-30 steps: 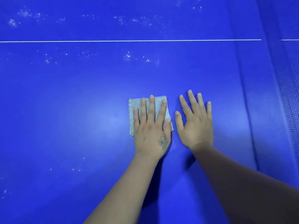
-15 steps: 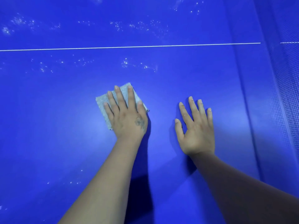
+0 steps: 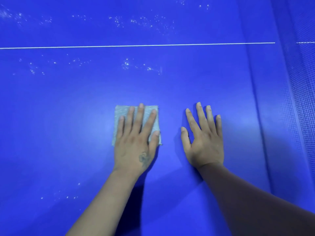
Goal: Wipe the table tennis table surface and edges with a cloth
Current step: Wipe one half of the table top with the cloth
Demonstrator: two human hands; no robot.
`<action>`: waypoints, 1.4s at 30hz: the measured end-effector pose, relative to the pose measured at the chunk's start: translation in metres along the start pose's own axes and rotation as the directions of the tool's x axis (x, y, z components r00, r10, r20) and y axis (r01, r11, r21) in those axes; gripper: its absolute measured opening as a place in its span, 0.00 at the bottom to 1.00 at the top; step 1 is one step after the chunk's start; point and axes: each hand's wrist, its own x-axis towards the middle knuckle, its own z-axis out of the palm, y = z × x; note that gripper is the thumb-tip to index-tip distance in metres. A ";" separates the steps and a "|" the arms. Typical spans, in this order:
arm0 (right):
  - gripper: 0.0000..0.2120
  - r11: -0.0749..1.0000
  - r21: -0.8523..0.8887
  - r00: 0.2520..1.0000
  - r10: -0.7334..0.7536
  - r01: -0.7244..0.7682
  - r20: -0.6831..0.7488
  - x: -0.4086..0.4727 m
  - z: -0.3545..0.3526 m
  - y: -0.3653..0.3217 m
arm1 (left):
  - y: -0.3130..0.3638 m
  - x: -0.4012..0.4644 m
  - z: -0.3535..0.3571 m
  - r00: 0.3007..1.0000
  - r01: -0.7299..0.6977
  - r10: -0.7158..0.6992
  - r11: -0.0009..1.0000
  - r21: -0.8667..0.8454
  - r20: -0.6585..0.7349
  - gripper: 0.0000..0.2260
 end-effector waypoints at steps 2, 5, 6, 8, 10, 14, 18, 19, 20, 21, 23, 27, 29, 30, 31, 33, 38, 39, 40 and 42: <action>0.27 1.000 0.001 1.000 -0.003 0.003 -0.012 0.000 0.001 0.000 | -0.018 0.008 -0.005 0.990 0.140 -0.140 0.990 0.012 -0.010 0.28; 0.27 1.000 -0.005 0.999 -0.019 0.019 -0.029 0.000 0.002 0.001 | -0.032 0.046 -0.006 0.947 0.316 -0.316 0.949 -0.003 -0.053 0.28; 0.27 1.000 -0.006 0.999 -0.023 0.022 -0.032 0.000 0.002 0.001 | -0.033 0.063 -0.006 0.929 0.364 -0.364 0.931 -0.016 -0.074 0.29; 0.27 1.000 -0.011 0.999 -0.023 0.022 -0.039 0.000 0.002 0.002 | -0.030 0.100 -0.009 0.879 0.465 -0.469 0.883 -0.060 -0.090 0.29; 0.26 1.000 -0.017 0.999 -0.025 0.025 -0.042 -0.001 0.002 0.002 | -0.022 0.136 -0.010 0.838 0.535 -0.542 0.838 -0.112 -0.055 0.29; 0.26 0.999 -0.029 0.999 -0.023 0.022 -0.029 -0.001 0.001 0.001 | 0.015 0.177 -0.003 0.895 0.441 -0.446 0.891 -0.109 -0.022 0.29; 0.26 0.999 -0.034 0.999 -0.013 0.012 -0.032 0.000 0.000 0.001 | 0.041 0.156 0.013 0.992 0.099 -0.103 0.994 -0.051 -0.074 0.27; 0.26 0.999 -0.036 1.000 -0.012 0.011 -0.029 0.000 -0.001 0.000 | 0.041 0.143 0.015 0.996 0.018 -0.021 0.999 -0.035 -0.087 0.27; 0.26 0.999 -0.036 1.000 -0.012 0.011 -0.025 0.000 -0.001 0.000 | 0.040 0.128 0.015 0.995 -0.043 0.041 0.999 -0.017 -0.089 0.26; 0.26 0.999 -0.034 1.000 -0.015 0.014 -0.023 0.000 -0.002 -0.001 | 0.036 0.113 0.015 0.993 -0.081 0.080 0.997 -0.004 -0.081 0.26; 0.26 1.000 -0.023 1.000 -0.014 0.013 -0.023 0.003 -0.004 -0.001 | 0.024 0.087 0.010 0.994 -0.090 0.090 0.996 0.000 -0.060 0.26; 0.24 1.000 0.024 0.998 0.001 0.000 -0.057 0.002 -0.007 -0.004 | -0.007 0.051 -0.005 0.997 0.075 -0.075 0.997 -0.014 0.002 0.27; 0.21 0.998 0.061 0.990 0.013 -0.005 -0.138 0.019 -0.010 -0.003 | -0.017 0.055 -0.011 0.980 0.199 -0.198 0.980 -0.025 0.039 0.28; 0.21 0.997 0.066 0.987 0.035 -0.025 -0.156 0.034 -0.010 0.000 | -0.019 0.063 -0.013 0.965 0.259 -0.257 0.965 -0.033 0.047 0.29; 0.25 0.997 0.053 0.990 0.060 -0.054 -0.130 0.051 -0.010 0.005 | -0.019 0.074 -0.014 0.951 0.309 -0.307 0.950 -0.046 0.048 0.29; 0.37 0.992 -0.004 0.992 0.124 -0.124 -0.031 0.076 -0.011 0.012 | -0.015 0.105 -0.016 0.921 0.390 -0.388 0.917 -0.083 0.039 0.28; 0.33 0.984 -0.044 0.985 0.173 -0.173 -0.013 0.087 0.003 0.020 | 0.020 0.200 -0.009 0.900 0.436 -0.430 0.890 -0.133 0.071 0.28; 0.32 0.983 -0.039 0.984 0.176 -0.177 -0.028 0.087 0.003 0.020 | 0.033 0.212 -0.005 0.920 0.392 -0.386 0.912 -0.122 0.075 0.29; 0.31 0.983 -0.039 0.983 0.179 -0.181 -0.040 0.087 0.003 0.020 | 0.047 0.219 0.000 0.946 0.323 -0.317 0.940 -0.113 0.070 0.29; 0.31 0.983 -0.049 0.983 0.174 -0.177 -0.057 0.088 0.004 0.019 | 0.072 0.220 0.011 0.991 0.133 -0.130 0.988 -0.080 0.035 0.28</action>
